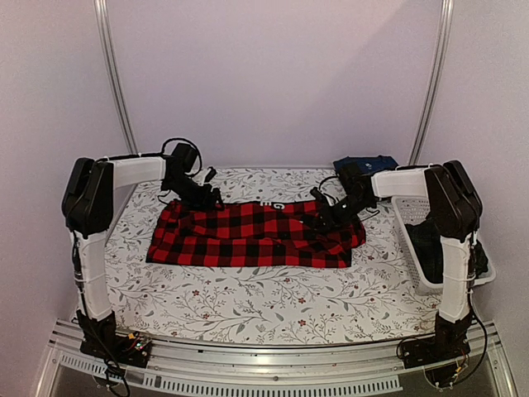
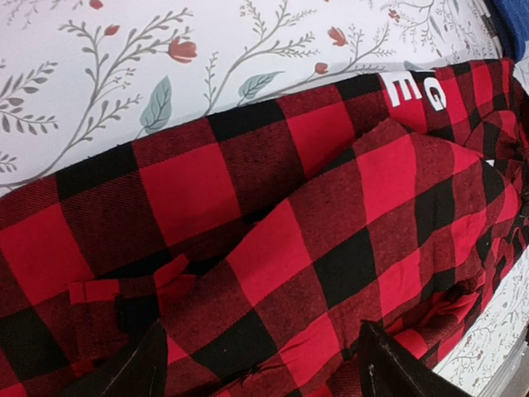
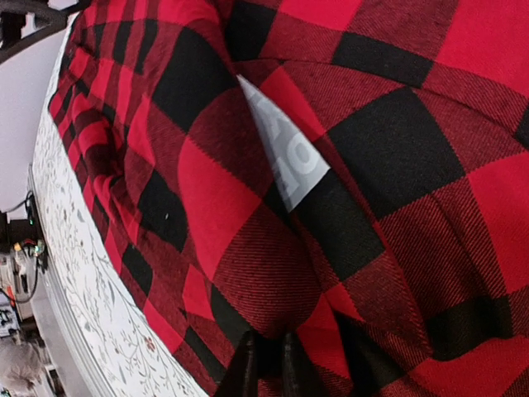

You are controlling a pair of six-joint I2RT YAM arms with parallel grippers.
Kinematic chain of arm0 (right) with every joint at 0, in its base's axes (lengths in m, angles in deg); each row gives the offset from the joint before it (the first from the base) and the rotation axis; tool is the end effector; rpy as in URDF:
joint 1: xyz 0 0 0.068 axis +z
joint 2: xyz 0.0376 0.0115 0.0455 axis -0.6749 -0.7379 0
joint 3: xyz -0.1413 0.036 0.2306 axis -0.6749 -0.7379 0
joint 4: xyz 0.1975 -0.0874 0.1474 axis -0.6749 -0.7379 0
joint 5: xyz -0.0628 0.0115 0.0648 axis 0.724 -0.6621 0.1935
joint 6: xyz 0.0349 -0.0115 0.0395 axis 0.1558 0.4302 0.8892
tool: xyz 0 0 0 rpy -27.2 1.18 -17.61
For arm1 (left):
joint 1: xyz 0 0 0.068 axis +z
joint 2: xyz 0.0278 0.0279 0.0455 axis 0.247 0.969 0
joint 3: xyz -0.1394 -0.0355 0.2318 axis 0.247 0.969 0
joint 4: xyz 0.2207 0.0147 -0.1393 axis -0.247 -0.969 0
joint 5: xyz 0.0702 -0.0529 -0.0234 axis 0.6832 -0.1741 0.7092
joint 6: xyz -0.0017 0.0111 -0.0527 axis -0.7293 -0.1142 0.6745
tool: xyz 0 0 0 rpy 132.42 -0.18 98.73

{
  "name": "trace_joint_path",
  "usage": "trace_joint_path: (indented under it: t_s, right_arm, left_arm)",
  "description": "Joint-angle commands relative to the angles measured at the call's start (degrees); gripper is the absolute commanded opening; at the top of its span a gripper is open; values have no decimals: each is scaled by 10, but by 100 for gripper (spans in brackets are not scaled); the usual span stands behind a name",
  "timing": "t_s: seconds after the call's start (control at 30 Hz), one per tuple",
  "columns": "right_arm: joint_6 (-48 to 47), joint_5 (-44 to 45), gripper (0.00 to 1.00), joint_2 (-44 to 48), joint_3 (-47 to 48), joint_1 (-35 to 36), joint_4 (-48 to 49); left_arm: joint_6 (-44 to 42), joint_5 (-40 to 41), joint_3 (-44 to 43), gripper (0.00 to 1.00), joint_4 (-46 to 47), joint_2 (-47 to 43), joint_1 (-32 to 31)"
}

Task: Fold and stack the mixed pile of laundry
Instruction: Rotate the rectangle-folded shirt at the center of the board.

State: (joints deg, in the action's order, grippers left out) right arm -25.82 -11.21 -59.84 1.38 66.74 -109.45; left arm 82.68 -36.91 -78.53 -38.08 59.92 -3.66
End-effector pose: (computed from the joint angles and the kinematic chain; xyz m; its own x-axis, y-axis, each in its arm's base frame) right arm 0.3815 0.1953 0.1487 -0.8540 -0.3579 -0.3777 -0.5182 0.6510 0.5547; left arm 0.4221 -0.1497 0.1773 -0.9117 0.1485 -0.3830 0.2985 0.8800 -0.3693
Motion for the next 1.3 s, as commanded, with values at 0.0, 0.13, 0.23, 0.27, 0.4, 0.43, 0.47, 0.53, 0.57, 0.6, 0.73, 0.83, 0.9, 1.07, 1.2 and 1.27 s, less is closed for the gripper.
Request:
trace_joint_path:
  t_s: [0.0,0.13,0.23,0.27,0.4,0.43,0.47,0.53,0.57,0.6,0.73,0.83,0.9,1.07,1.2,1.27]
  right_arm:
    - [-12,34,1,-20,50,4,-28]
    - [-7,60,0,-14,76,4,-23]
    - [-5,81,0,-13,78,4,-22]
    - [-5,85,0,-14,78,4,-22]
    - [0,100,0,-39,86,4,-25]
    - [1,107,0,-51,89,4,-29]
    - [0,115,0,-61,92,4,-35]
    - [0,129,0,-74,92,4,-42]
    - [0,136,0,-77,91,4,-43]
    - [0,141,0,-81,92,4,-45]
    - [-3,150,1,-102,109,5,-56]
    - [0,159,8,-109,127,11,-55]
    - [2,169,10,-111,146,15,-54]
    - [5,191,16,-141,214,21,-51]
    - [6,214,29,-172,283,22,-52]
    - [5,219,39,-168,306,21,-56]
  left_arm:
    - [1,27,14,77,-11,-6,20]
    - [1,36,28,76,-11,-15,29]
    - [5,43,34,75,-9,-19,35]
    - [6,44,35,75,-8,-19,36]
    - [5,63,38,73,-7,-9,36]
    - [6,69,39,73,-9,-5,36]
    - [6,78,41,72,-10,1,36]
    - [9,102,46,71,-17,13,37]
    - [11,116,49,70,-22,19,38]
    - [13,130,54,70,-27,24,39]
    - [46,162,90,65,-42,30,41]
    - [82,159,155,63,-31,0,42]
    - [114,152,226,63,-12,-36,44]
    - [202,93,380,62,42,-125,42]
    - [257,60,480,62,64,-216,-2]
    - [266,35,498,63,61,-267,-44]
